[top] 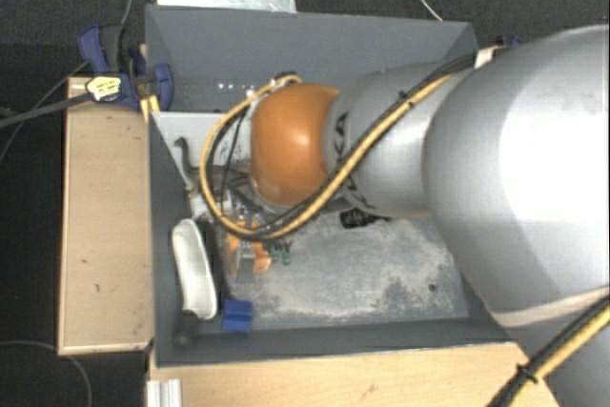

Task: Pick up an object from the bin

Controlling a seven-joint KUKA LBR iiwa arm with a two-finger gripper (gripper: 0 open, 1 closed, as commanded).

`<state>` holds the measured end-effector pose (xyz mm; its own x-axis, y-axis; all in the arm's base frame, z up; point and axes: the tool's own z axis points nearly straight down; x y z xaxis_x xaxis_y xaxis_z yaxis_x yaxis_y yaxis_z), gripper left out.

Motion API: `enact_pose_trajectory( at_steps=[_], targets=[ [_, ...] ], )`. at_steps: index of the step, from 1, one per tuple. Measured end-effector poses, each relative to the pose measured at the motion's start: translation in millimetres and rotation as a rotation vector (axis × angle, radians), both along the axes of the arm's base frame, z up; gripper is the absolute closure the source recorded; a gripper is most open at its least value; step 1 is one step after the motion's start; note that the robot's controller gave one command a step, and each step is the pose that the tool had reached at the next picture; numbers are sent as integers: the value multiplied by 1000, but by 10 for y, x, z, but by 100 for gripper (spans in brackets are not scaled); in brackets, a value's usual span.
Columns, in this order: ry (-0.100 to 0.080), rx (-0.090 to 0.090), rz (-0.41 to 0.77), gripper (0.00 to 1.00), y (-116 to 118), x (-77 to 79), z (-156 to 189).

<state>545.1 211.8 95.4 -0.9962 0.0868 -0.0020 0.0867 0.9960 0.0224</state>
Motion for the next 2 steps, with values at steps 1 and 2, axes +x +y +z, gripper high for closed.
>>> enact_pose_trajectory(
  at_steps=[1, 2],
  targets=[
    [3, -4, -1, 100, -20, -11, 191],
    [-1, -3, -1, 100, -23, 1, 399]
  ],
)
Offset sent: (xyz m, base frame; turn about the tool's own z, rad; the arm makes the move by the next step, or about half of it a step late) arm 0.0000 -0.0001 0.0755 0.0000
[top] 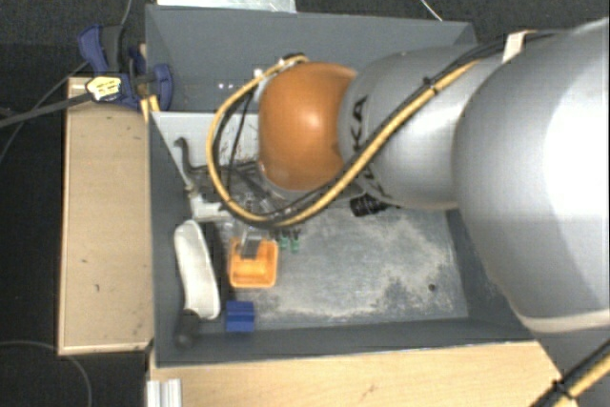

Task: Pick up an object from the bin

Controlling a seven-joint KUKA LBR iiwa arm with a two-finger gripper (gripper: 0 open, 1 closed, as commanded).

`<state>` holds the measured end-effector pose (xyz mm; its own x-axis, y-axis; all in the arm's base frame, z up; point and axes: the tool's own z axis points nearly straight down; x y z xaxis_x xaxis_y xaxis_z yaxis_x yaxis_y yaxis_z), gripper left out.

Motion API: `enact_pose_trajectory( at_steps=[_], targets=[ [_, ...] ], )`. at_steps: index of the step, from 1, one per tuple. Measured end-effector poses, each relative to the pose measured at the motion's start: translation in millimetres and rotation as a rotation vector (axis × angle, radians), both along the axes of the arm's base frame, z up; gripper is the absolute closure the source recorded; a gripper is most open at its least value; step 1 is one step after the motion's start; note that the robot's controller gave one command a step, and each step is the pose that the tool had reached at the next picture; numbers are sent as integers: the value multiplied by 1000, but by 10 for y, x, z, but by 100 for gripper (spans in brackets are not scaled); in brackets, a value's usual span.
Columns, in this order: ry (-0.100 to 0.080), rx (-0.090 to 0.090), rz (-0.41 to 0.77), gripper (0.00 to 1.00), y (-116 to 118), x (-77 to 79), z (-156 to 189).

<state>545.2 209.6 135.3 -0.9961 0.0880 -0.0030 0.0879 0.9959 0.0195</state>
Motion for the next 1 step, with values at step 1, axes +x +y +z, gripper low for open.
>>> enact_pose_trajectory(
  at_steps=[1],
  targets=[
    [-2, 1, 1, 100, 4, 5, 146]
  ],
)
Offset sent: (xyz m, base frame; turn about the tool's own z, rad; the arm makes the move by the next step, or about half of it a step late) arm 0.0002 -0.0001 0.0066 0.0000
